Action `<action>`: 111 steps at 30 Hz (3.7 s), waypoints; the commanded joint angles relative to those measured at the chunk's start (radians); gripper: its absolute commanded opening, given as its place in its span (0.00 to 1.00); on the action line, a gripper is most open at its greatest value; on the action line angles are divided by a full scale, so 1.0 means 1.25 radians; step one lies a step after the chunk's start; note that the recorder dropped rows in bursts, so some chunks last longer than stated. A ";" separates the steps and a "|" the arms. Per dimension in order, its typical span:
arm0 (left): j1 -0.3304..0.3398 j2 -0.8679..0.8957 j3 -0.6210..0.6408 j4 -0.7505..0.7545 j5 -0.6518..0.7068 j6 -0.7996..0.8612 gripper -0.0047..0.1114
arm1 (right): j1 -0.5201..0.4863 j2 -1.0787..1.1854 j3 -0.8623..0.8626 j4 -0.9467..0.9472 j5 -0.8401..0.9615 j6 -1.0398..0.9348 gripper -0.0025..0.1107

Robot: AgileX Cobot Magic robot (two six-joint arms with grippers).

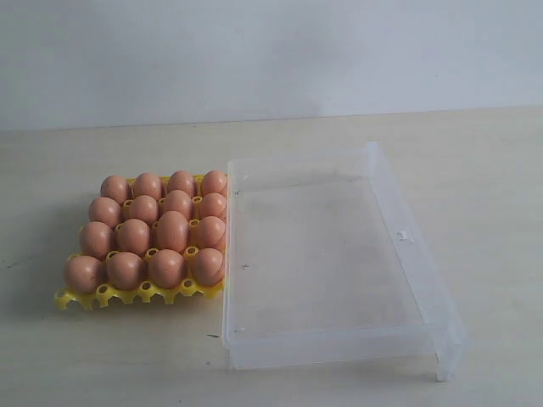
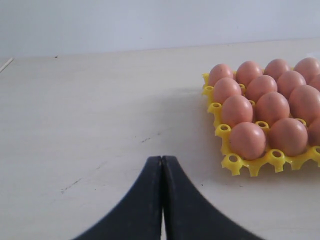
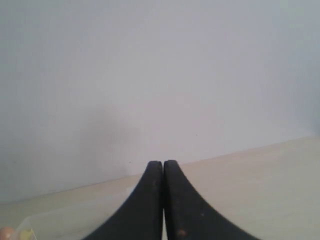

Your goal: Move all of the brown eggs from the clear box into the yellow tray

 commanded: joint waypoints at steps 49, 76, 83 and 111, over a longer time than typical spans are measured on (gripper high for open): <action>-0.004 -0.002 -0.003 -0.003 -0.007 0.002 0.04 | -0.001 -0.006 0.004 0.107 0.065 -0.194 0.02; -0.004 -0.002 -0.003 -0.003 -0.007 0.002 0.04 | -0.001 -0.006 0.004 0.107 0.065 -0.194 0.02; -0.004 -0.002 -0.003 -0.003 -0.007 0.002 0.04 | -0.001 -0.006 0.004 0.109 0.065 -0.194 0.02; -0.004 -0.002 -0.003 -0.003 -0.007 0.002 0.04 | -0.001 -0.006 0.004 0.109 0.065 -0.194 0.02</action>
